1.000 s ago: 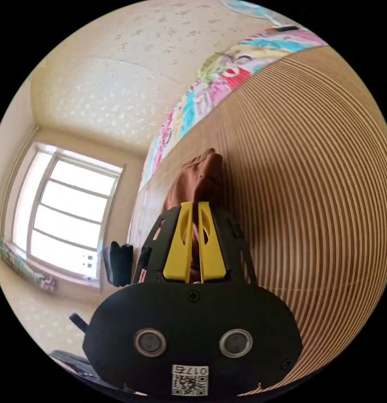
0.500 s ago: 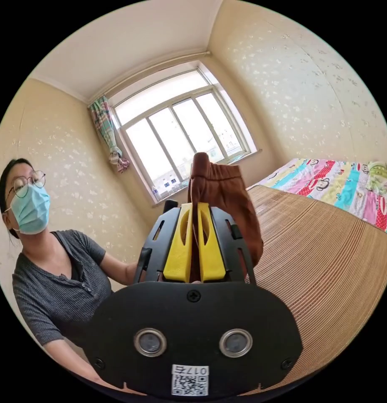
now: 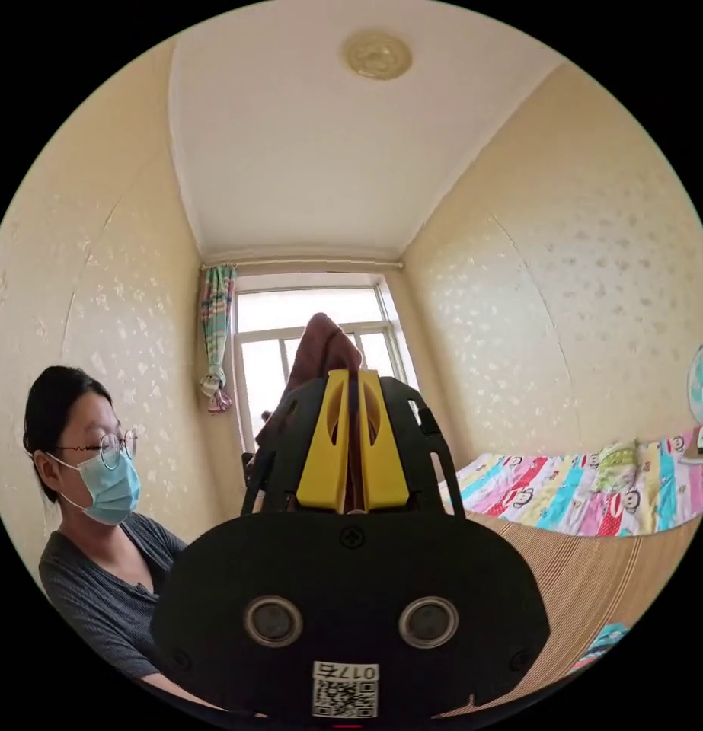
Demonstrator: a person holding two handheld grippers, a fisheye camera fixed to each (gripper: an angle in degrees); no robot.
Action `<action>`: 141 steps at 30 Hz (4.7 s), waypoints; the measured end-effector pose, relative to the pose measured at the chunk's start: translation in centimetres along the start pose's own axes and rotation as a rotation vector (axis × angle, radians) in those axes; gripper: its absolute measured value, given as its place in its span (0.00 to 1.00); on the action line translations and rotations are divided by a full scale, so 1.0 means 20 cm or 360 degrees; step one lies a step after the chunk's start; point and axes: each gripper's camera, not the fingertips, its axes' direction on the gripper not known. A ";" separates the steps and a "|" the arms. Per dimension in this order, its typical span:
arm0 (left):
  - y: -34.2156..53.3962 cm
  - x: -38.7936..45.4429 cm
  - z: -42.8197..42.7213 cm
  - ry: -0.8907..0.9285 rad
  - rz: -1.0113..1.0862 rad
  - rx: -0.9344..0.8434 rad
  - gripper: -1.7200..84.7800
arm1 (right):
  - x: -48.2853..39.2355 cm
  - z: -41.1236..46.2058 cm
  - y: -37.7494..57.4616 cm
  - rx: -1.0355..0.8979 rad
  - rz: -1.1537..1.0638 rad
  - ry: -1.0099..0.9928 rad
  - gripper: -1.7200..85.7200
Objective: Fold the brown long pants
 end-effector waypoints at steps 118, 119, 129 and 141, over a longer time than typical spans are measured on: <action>2.84 -0.68 0.79 0.0455 -0.1244 -0.2025 0.02 | 0.32 -0.06 3.14 -0.1805 0.0701 -0.0053 0.05; 2.85 -0.69 0.76 0.0459 -0.1246 -0.2016 0.01 | 0.42 -0.09 3.15 -0.1864 0.0663 -0.0057 0.06; 2.88 -0.74 0.67 0.0542 -0.1259 -0.1983 0.01 | 2.40 0.01 2.99 -0.1337 0.1375 0.0731 0.17; 2.89 -0.94 0.47 0.0711 -0.1362 -0.1809 0.01 | 2.96 0.88 3.01 -0.1308 0.1118 0.1687 0.05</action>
